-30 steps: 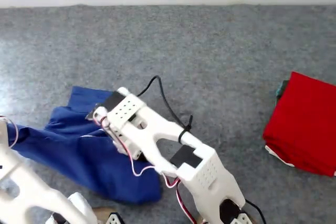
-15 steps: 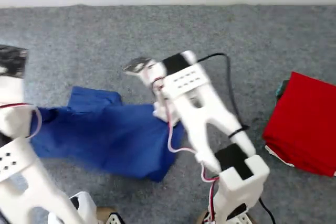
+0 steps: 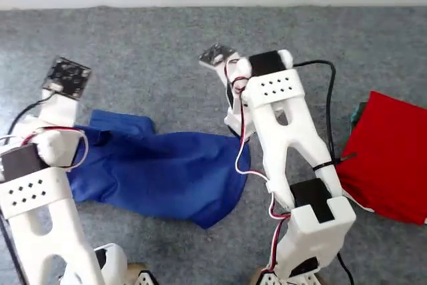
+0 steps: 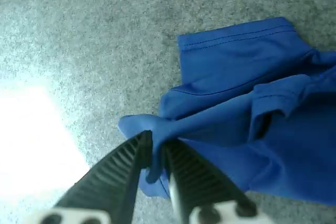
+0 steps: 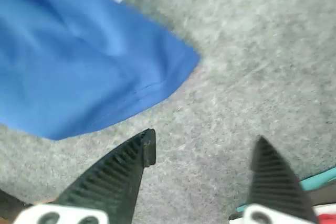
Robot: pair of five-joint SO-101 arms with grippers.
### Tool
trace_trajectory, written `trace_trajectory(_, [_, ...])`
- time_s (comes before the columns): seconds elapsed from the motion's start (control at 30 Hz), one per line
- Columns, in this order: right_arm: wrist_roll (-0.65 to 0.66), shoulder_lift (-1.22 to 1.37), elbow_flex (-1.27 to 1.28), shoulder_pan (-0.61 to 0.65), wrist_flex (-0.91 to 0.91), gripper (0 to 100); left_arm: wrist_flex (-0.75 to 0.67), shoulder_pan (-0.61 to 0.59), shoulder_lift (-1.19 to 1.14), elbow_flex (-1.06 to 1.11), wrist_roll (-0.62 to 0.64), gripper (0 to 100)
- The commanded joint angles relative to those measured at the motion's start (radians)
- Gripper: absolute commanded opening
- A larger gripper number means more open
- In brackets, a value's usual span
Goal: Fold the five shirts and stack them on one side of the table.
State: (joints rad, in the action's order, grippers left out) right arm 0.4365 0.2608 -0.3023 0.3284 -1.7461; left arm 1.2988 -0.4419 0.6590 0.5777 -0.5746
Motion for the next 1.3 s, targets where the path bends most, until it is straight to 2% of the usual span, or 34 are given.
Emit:
trace_trajectory(0.0, [-0.015, 0.036, -0.043, 0.001, 0.019, 32.2, -0.023, -0.018, 0.014, 0.01, 0.003, 1])
trace_trajectory(0.27, [-0.017, 0.214, -0.044, 0.013, 0.119, 32.2, -0.017, -0.014, 0.014, 0.042, 0.006, 1])
trace_trajectory(0.53, [-0.017, 0.305, -0.044, 0.091, 0.214, 32.2, -0.017, -0.012, 0.014, 0.042, 0.008, 1])
trace_trajectory(0.73, [-0.017, 0.36, -0.044, 0.097, 0.266, 31.9, -0.017, -0.012, 0.014, 0.042, 0.008, 1])
trace_trajectory(0.87, [-0.012, 0.397, -0.044, 0.107, 0.266, 24.3, -0.025, -0.011, 0.014, 0.058, 0.008, 1])
trace_trajectory(1.1, [-0.012, 0.483, -0.166, 0.131, 0.185, 0.2, -0.055, -0.011, 0.015, 0.116, 0.008, 1])
trace_trajectory(1.27, [-0.012, 0.489, -0.336, 0.13, -0.005, 0.9, -0.055, -0.011, 0.023, 0.111, 0.008, 1])
